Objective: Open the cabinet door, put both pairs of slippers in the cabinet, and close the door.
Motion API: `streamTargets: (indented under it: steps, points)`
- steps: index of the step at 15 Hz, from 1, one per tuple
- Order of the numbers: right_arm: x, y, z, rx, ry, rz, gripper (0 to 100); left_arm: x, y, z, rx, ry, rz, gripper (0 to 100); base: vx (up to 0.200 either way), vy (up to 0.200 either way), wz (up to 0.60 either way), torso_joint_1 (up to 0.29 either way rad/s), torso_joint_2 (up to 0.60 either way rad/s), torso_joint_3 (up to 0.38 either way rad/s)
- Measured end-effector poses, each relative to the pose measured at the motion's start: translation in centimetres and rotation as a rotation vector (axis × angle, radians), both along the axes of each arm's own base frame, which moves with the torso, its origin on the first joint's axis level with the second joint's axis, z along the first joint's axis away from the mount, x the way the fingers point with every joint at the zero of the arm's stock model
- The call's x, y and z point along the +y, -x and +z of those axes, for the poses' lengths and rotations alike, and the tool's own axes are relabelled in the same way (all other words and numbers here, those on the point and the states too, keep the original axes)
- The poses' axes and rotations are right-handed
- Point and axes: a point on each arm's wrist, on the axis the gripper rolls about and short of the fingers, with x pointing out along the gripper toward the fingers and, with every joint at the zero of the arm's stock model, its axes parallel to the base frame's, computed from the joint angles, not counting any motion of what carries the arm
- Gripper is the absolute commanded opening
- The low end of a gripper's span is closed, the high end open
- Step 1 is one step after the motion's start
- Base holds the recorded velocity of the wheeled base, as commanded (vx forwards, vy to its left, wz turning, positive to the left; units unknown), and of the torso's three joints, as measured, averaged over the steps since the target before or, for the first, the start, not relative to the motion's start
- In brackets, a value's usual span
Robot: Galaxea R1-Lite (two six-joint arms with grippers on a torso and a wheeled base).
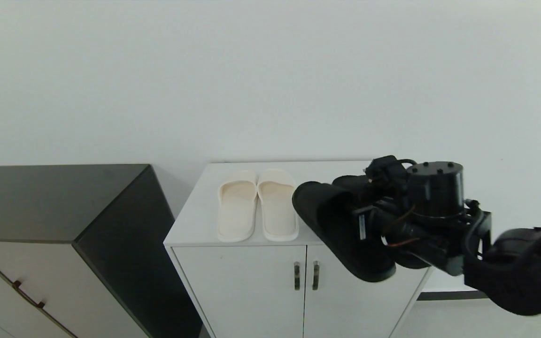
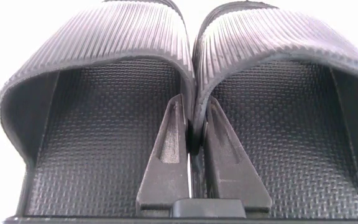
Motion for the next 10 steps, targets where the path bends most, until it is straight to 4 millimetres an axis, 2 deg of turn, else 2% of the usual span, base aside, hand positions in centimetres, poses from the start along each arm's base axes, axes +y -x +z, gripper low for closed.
streamTargets:
  steps: [4,5,7,10]
  points:
    - [-2.3,6.7,-0.9,0.096,-0.010,0.290,0,0.0,0.0,0.0,0.000,0.000,-0.001,0,0.000,0.000,0.00,0.000,0.00,0.000]
    - [-2.7,7.6,-1.0,0.106,-0.018,0.340,0,0.0,0.0,0.0,0.000,-0.001,-0.001,0,-0.200,0.000,0.00,0.002,0.00,0.002]
    - [-3.3,8.7,-1.2,0.120,-0.024,0.400,0,0.0,0.0,0.0,0.000,0.000,-0.001,0,-0.200,0.000,0.00,0.005,0.00,0.005]
    - [-3.7,9.1,-1.2,0.122,-0.031,0.452,0,0.0,0.0,0.0,0.000,0.001,-0.001,0,0.000,0.000,0.00,0.000,0.00,0.000]
